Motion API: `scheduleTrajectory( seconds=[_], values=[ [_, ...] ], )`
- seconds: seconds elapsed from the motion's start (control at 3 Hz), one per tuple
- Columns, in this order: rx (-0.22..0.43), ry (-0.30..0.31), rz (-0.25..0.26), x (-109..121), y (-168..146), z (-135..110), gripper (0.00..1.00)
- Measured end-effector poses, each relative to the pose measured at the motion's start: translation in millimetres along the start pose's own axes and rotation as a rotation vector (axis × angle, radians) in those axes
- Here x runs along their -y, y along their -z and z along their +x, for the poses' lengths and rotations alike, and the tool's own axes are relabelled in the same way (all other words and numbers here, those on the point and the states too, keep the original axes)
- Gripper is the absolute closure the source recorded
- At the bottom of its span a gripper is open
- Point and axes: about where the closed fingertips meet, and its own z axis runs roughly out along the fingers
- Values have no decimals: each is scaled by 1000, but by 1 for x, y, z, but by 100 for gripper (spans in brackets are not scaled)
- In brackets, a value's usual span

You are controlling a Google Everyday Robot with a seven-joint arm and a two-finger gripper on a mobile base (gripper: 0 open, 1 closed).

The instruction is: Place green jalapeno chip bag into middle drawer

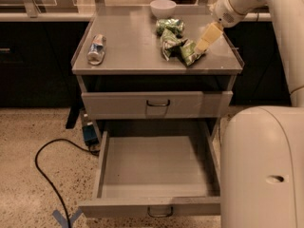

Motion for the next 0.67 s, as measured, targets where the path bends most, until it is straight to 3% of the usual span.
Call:
scheduleTrajectory(
  seconds=[0.67],
  values=[
    [29, -48, -70, -7, -35, 17, 0]
  ],
)
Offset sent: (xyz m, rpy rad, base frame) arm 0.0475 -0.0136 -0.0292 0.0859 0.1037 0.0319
